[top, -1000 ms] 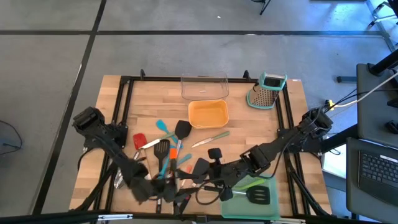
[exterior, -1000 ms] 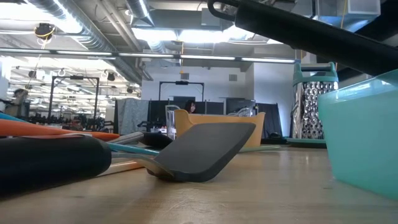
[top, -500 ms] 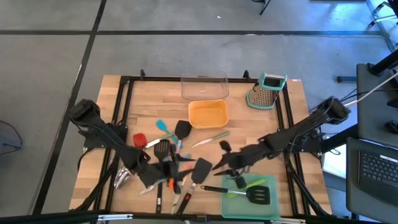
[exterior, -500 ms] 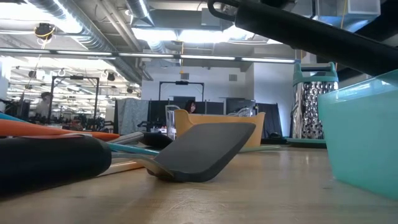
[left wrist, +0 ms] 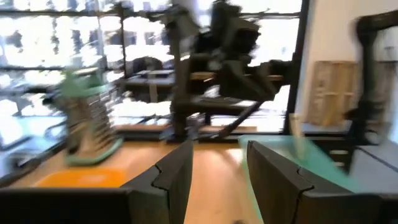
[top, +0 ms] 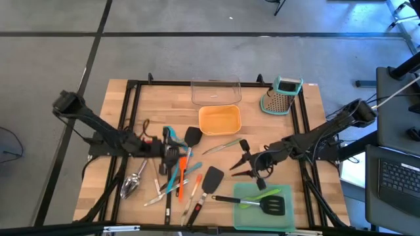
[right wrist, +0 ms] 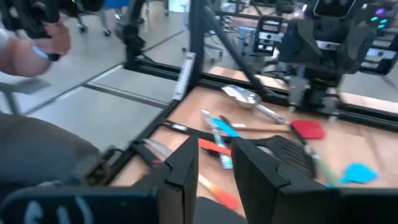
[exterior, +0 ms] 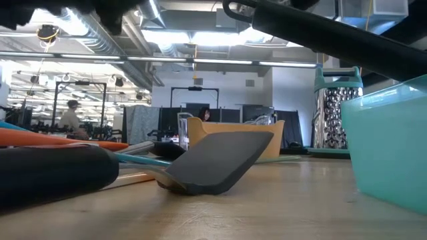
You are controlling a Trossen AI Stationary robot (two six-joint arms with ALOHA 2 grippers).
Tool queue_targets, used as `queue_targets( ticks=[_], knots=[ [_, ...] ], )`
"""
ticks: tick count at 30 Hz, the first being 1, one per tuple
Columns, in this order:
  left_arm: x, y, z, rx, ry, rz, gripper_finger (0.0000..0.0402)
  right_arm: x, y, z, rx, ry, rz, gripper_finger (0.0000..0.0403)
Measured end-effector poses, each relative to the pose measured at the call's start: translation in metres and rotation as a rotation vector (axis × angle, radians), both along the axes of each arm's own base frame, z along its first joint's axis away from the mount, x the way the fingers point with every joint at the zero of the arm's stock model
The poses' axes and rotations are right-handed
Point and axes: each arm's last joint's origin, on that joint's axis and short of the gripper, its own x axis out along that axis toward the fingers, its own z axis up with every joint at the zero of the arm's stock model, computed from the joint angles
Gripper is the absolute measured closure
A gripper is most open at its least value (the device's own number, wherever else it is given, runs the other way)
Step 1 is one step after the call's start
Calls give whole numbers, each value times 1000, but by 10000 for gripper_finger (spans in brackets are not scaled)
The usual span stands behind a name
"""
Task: Pick & Place Kitchen Items
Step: Put the left green knife into the transparent bin
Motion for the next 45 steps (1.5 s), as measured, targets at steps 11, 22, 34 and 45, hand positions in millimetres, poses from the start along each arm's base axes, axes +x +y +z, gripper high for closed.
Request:
queue_targets(
  ticks=[11, 22, 34, 45],
  knots=[
    [-21, 42, 4, -138, 141, 209, 256, 21, -66, -5, 59, 65, 43, 304],
    [-25, 51, -20, -473, 323, 259, 256, 24, -111, -4, 103, 61, 61, 304],
    [-34, 49, -41, -530, 553, 256, 256, 24, -135, 29, 179, -87, 374, 304],
    [-57, 51, -65, -485, 893, 325, 256, 26, -135, 44, 190, -110, 422, 304]
  ],
)
